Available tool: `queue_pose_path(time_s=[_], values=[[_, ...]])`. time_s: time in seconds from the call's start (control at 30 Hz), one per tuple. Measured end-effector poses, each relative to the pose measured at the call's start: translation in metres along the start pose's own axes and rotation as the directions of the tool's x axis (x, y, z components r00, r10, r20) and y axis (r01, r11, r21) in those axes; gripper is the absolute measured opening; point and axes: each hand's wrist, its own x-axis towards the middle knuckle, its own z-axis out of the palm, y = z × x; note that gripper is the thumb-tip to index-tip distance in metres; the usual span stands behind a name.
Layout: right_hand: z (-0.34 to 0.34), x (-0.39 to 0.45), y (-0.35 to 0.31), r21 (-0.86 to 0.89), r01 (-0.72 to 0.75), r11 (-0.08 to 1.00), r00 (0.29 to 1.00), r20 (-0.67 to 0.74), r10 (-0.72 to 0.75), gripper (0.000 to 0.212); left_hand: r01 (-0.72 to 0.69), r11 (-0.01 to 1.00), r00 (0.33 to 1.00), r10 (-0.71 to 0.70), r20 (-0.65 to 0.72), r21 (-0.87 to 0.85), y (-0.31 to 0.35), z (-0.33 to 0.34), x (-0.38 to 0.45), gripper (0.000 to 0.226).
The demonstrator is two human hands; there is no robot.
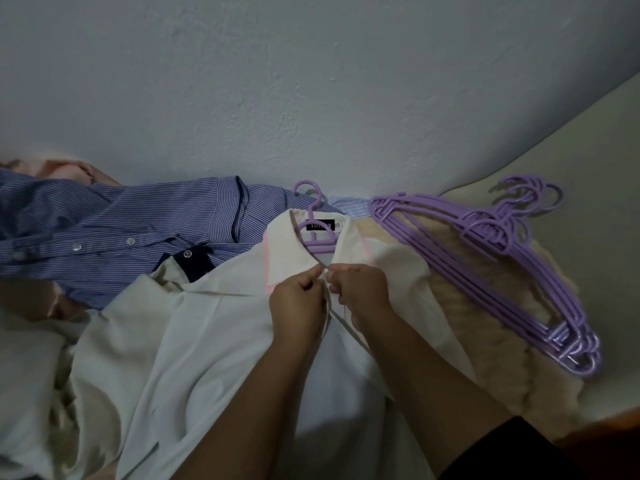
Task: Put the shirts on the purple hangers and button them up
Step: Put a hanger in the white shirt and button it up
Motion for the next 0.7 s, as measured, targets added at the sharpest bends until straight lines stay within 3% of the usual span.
queue_pose_path(time_s=[0.17, 0.4, 0.6, 0.7], values=[[0.003, 0.000, 0.009, 0.066, -0.106, 0.992, 0.994, 0.045, 0.103, 0.018, 0.046, 0.999, 0.994, -0.043, 0.100, -0.029, -0.014, -0.001, -0.001, 0.029], [0.008, 0.006, 0.016, 0.209, -0.206, 0.956, 0.979, 0.042, 0.202, 0.029, 0.053, 0.996, 0.985, -0.040, 0.168, -0.076, -0.024, -0.006, 0.001, 0.028], [0.013, 0.008, 0.023, 0.102, -0.109, 0.989, 0.994, 0.003, 0.109, 0.024, 0.210, 0.924, 0.970, -0.155, 0.190, -0.318, -0.040, -0.004, 0.001, 0.035], [0.018, 0.011, 0.033, -0.121, 0.025, 0.992, 0.998, -0.055, -0.032, 0.014, 0.214, 0.903, 0.971, -0.155, 0.183, -0.372, -0.042, -0.003, 0.002, 0.031]])
